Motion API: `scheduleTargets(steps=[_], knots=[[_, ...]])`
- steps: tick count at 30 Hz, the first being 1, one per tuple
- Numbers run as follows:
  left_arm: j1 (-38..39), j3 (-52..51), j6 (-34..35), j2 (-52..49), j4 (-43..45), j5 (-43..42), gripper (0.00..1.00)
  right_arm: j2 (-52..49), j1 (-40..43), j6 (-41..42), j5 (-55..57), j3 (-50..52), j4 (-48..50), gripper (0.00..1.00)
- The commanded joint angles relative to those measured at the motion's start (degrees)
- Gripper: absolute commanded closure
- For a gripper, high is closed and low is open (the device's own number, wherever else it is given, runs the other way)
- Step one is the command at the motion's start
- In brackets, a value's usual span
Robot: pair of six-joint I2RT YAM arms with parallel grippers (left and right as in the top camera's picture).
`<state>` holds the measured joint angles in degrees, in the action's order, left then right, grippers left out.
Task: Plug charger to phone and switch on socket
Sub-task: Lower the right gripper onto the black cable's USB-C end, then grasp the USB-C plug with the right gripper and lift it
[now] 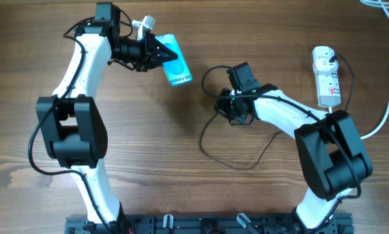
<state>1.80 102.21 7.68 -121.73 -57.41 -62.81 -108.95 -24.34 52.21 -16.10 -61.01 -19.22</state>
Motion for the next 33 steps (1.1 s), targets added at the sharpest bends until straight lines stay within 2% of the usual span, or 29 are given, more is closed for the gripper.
scheduleTargets(steps=[1, 5, 9, 15, 22, 24, 28, 33], knots=[[-0.11, 0.13, 0.33, 0.13, 0.13, -1.36, 0.96, -1.42, -0.22, -5.84, -3.34, -0.57, 3.26, 0.95], [-0.11, 0.13, 0.33, 0.13, 0.11, -1.36, 0.96, -0.52, -0.17, -14.97, -3.26, -3.91, 1.49, 0.96], [-0.11, 0.11, 0.33, 0.13, 0.07, -1.36, 0.96, -0.37, -0.07, -20.76, 0.48, -11.52, -9.18, 0.96], [-0.11, 0.13, 0.33, 0.13, 0.09, -1.36, 0.96, -0.76, 0.33, -26.36, 13.31, -21.38, -24.87, 0.96], [-0.11, 0.13, 0.37, 0.13, -0.07, -1.36, 0.96, -8.68, 4.07, -35.34, 13.60, -34.99, -38.73, 0.96], [-0.11, 0.13, 0.55, 0.13, -0.07, -1.36, 0.96, -11.19, 3.69, -35.45, 11.82, -35.26, -39.41, 0.96], [-0.11, 0.13, 0.98, 0.13, -0.04, -1.36, 0.96, -17.55, 2.75, -30.21, 6.49, -35.26, -37.59, 0.96], [-0.11, 0.13, 2.03, 0.13, -0.04, -1.11, 0.96, -19.87, 2.75, -25.55, 6.64, -35.26, -36.04, 0.96]])
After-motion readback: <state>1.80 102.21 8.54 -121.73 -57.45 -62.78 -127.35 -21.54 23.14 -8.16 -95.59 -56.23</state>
